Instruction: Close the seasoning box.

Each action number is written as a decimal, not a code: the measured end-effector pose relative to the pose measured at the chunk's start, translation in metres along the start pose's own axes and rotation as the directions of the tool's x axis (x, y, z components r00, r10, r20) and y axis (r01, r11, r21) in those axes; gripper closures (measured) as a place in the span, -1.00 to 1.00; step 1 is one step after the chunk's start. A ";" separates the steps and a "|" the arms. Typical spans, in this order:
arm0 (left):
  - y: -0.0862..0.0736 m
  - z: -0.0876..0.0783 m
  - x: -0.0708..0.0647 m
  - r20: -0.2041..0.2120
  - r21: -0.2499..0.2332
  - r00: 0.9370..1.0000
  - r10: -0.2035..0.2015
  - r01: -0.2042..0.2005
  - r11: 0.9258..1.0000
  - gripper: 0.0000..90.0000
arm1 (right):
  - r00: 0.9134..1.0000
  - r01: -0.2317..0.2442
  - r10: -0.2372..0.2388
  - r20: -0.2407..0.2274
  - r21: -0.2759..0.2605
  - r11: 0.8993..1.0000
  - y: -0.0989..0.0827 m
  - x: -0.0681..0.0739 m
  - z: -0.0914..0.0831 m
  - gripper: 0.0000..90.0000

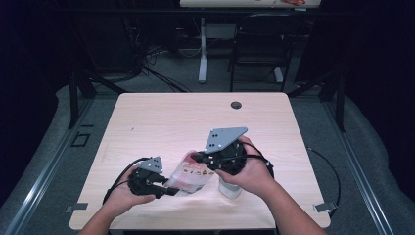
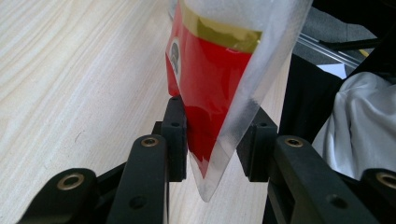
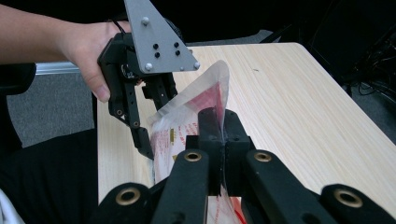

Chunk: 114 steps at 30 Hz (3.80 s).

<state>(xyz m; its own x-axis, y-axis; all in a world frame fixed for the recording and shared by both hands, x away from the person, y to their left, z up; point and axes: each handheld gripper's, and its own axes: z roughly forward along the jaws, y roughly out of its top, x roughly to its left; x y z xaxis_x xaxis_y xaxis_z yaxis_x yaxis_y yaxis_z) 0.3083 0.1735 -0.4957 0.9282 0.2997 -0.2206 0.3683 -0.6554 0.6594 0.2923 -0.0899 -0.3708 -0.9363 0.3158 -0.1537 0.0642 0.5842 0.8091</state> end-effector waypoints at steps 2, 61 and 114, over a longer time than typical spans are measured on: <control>0.001 -0.001 0.000 -0.007 0.010 1.000 0.003 -0.003 1.000 0.52 | 1.000 -0.004 0.004 0.004 -0.005 1.000 -0.003 -0.001 -0.001 0.99; 0.019 -0.022 -0.008 -0.060 0.139 0.998 0.010 -0.002 0.990 0.56 | 0.996 -0.080 0.086 0.026 -0.178 0.981 -0.048 -0.002 -0.009 0.99; 0.023 -0.046 -0.010 -0.094 0.131 0.996 -0.003 0.016 0.991 0.59 | 0.984 -0.173 0.176 0.001 -0.181 0.968 -0.069 -0.008 -0.008 0.99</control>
<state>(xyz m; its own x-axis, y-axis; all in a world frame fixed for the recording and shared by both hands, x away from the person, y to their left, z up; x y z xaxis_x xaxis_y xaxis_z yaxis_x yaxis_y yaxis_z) 0.3052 0.1871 -0.4456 0.9179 0.3655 -0.1543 0.3865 -0.7361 0.5557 0.2926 -0.1386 -0.4205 -0.9101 0.4142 -0.0091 0.1617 0.3755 0.9126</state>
